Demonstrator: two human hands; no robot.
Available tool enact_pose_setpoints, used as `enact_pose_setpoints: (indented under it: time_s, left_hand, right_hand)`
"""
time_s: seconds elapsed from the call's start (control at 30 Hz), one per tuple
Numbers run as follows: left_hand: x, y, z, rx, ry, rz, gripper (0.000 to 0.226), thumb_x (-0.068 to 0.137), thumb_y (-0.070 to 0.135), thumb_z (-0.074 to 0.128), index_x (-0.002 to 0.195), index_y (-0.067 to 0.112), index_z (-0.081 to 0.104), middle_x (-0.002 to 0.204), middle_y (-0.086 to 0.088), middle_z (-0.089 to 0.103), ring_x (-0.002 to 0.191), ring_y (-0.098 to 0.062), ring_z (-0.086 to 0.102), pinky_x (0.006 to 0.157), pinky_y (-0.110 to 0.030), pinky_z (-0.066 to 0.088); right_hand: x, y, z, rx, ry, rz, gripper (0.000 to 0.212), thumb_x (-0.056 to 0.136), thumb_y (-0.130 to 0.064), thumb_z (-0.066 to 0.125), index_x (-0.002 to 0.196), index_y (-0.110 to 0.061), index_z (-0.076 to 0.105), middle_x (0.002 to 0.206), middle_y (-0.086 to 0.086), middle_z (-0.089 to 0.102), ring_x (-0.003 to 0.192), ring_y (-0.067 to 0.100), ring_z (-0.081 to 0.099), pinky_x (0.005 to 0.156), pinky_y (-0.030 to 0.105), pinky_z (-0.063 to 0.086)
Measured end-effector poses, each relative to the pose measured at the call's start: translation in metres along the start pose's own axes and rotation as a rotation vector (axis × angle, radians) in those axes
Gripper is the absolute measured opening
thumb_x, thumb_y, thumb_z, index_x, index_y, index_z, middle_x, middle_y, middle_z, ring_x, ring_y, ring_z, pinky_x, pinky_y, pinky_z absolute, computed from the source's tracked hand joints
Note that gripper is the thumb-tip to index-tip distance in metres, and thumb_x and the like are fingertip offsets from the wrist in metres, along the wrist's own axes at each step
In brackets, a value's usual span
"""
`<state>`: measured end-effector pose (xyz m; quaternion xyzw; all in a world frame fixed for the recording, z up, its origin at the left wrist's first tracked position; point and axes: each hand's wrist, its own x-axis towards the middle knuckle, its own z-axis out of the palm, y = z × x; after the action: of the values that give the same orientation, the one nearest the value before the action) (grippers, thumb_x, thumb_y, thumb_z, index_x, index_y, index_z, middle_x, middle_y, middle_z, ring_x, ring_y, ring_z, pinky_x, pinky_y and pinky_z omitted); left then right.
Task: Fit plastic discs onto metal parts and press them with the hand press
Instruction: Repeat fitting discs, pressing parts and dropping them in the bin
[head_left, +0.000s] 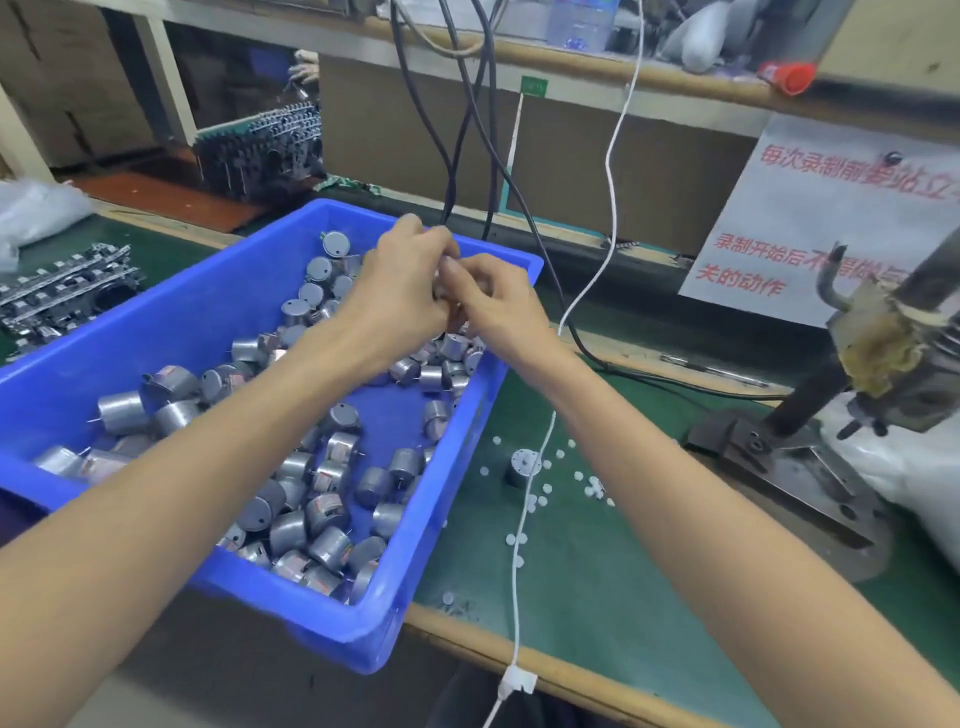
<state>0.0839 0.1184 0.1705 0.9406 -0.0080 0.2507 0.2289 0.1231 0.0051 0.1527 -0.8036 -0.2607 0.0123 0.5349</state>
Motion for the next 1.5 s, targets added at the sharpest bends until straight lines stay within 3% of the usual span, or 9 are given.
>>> enact_pose_setpoints:
  time_s: [0.2,0.43,0.57,0.67,0.77,0.9,1.1,1.2,1.5]
  left_hand:
    - [-0.019,0.072,0.033,-0.090,-0.273,0.160,0.043,0.079,0.003,0.058,0.121,0.009,0.049,0.114,-0.011,0.043,0.097,-0.034,0.052,0.081,-0.045,0.045]
    - [-0.029,0.120,0.104,0.135,-0.871,0.110,0.031,0.082,0.000,0.049,0.111,0.004,0.057,0.110,-0.011,0.055,0.092,-0.028,0.055,0.070,-0.034,0.050]
    - [-0.042,0.116,0.139,0.261,-1.017,0.117,0.031,0.078,0.015,0.071,0.105,0.003,0.061,0.102,-0.013,0.060,0.084,-0.026,0.056,0.067,-0.029,0.044]
    - [-0.053,0.113,0.155,0.193,-0.964,0.089,0.035,0.075,0.023,0.076,0.098,0.009,0.054,0.099,-0.009,0.058,0.086,-0.022,0.050,0.066,-0.027,0.038]
    - [-0.062,0.105,0.163,0.062,-0.833,0.052,0.020,0.075,0.014,0.071,0.081,0.017,0.053,0.079,0.004,0.054,0.083,-0.016,0.047,0.066,-0.024,0.036]
    - [-0.080,0.098,0.169,0.011,-0.678,0.003,0.011,0.080,0.014,0.068,0.078,0.018,0.058,0.081,0.002,0.058,0.085,-0.020,0.058,0.070,-0.026,0.044]
    - [-0.111,0.103,0.165,-0.191,-0.330,0.124,0.004,0.086,0.014,0.063,0.084,0.016,0.066,0.079,0.011,0.054,0.074,-0.011,0.053,0.067,-0.025,0.040]
    - [-0.143,0.109,0.166,-0.412,-0.400,0.080,0.007,0.080,0.012,0.070,0.077,0.019,0.071,0.070,0.012,0.063,0.064,-0.006,0.054,0.065,-0.017,0.041]
    - [-0.160,0.112,0.180,-0.396,-0.275,-0.078,0.009,0.075,0.030,0.076,0.084,0.031,0.073,0.082,0.017,0.053,0.085,-0.007,0.040,0.079,-0.020,0.032]
  right_hand:
    - [-0.056,0.036,-0.063,0.227,0.142,0.111,0.017,0.097,-0.021,0.053,0.089,-0.007,0.060,0.061,-0.010,0.063,0.048,0.000,0.056,0.047,0.013,0.040]
    - [-0.140,0.110,-0.106,-0.007,0.259,0.403,0.024,0.088,-0.021,0.064,0.110,-0.012,0.059,0.096,0.010,0.068,0.065,0.010,0.064,0.059,0.025,0.049]
    - [-0.183,0.130,-0.108,0.040,0.289,0.398,0.024,0.087,-0.025,0.064,0.111,-0.026,0.061,0.091,0.009,0.069,0.062,0.015,0.065,0.060,0.028,0.052]
    - [-0.202,0.134,-0.105,0.043,0.232,0.377,0.020,0.084,-0.026,0.066,0.098,-0.040,0.059,0.080,0.010,0.070,0.069,0.028,0.067,0.068,0.041,0.055]
    - [-0.216,0.139,-0.098,0.116,0.268,0.369,0.025,0.083,-0.015,0.069,0.094,-0.035,0.059,0.080,0.001,0.068,0.059,0.021,0.063,0.059,0.031,0.053]
    - [-0.222,0.144,-0.097,0.204,0.297,0.367,0.023,0.084,-0.009,0.069,0.092,-0.028,0.058,0.081,-0.007,0.064,0.057,0.009,0.060,0.056,0.019,0.048]
    - [-0.227,0.149,-0.107,0.228,0.324,0.340,0.022,0.090,-0.009,0.062,0.102,-0.028,0.057,0.079,-0.004,0.065,0.065,0.009,0.064,0.057,0.021,0.049]
    - [-0.230,0.152,-0.107,0.201,0.331,0.317,0.024,0.092,-0.009,0.059,0.104,-0.030,0.058,0.077,-0.003,0.066,0.065,0.007,0.064,0.058,0.020,0.048]
    - [-0.234,0.158,-0.101,0.086,0.288,0.282,0.016,0.093,-0.013,0.057,0.104,-0.025,0.056,0.073,-0.003,0.064,0.061,0.003,0.059,0.062,0.017,0.046]
